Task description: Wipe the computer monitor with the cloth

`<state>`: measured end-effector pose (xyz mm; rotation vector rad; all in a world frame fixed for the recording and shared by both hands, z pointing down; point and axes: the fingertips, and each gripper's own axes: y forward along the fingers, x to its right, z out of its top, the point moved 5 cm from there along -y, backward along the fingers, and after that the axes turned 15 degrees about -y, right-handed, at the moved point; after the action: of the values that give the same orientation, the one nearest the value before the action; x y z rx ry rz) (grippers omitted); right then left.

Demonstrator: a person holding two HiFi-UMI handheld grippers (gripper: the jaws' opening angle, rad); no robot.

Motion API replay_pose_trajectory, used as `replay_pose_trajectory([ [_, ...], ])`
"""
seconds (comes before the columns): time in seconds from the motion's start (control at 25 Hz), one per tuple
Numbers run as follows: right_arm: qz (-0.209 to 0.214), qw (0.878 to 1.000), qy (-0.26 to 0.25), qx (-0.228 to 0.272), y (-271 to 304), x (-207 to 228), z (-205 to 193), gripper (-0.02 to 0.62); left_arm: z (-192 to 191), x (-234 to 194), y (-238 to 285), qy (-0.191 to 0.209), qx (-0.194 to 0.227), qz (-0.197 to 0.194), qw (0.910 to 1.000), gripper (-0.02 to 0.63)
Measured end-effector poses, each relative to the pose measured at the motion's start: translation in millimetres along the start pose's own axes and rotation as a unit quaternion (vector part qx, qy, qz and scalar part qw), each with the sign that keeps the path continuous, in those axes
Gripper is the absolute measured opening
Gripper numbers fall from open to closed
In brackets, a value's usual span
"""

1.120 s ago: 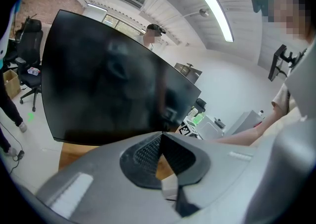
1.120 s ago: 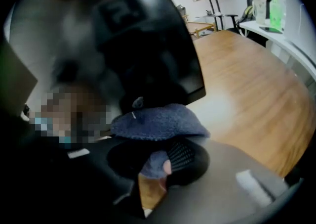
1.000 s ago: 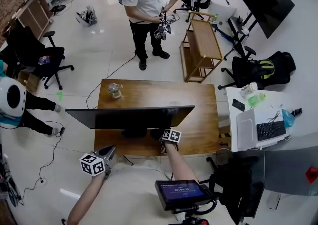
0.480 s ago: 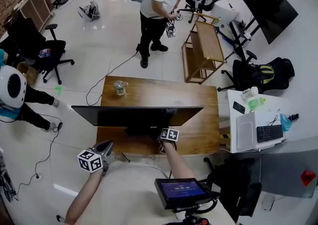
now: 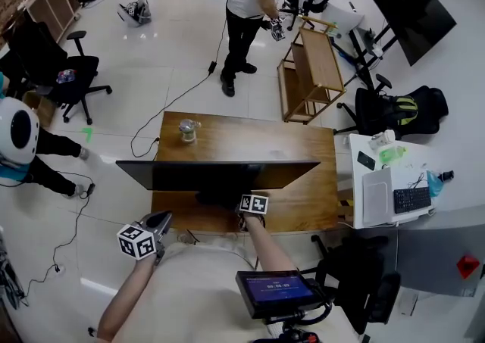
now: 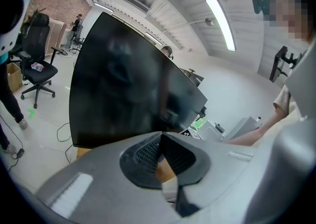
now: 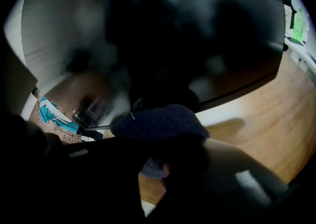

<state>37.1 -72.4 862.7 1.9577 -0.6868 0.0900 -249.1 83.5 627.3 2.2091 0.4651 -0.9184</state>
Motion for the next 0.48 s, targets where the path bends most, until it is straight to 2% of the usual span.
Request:
replay_pose_trajectory([
  [0.32,0.010,1.000,-0.023,0.005,12.0,-37.6,-0.3,0.086,8.1,-22.9,-16.7,-0.001,-0.009,-0.007,0.9999,0.003],
  [0.48,0.012,0.998,-0.062,0.002,20.3,-66.7,3.3,0.086,14.9,-37.6,-33.9,-0.004,-0.008,-0.011,0.9999,0.003],
])
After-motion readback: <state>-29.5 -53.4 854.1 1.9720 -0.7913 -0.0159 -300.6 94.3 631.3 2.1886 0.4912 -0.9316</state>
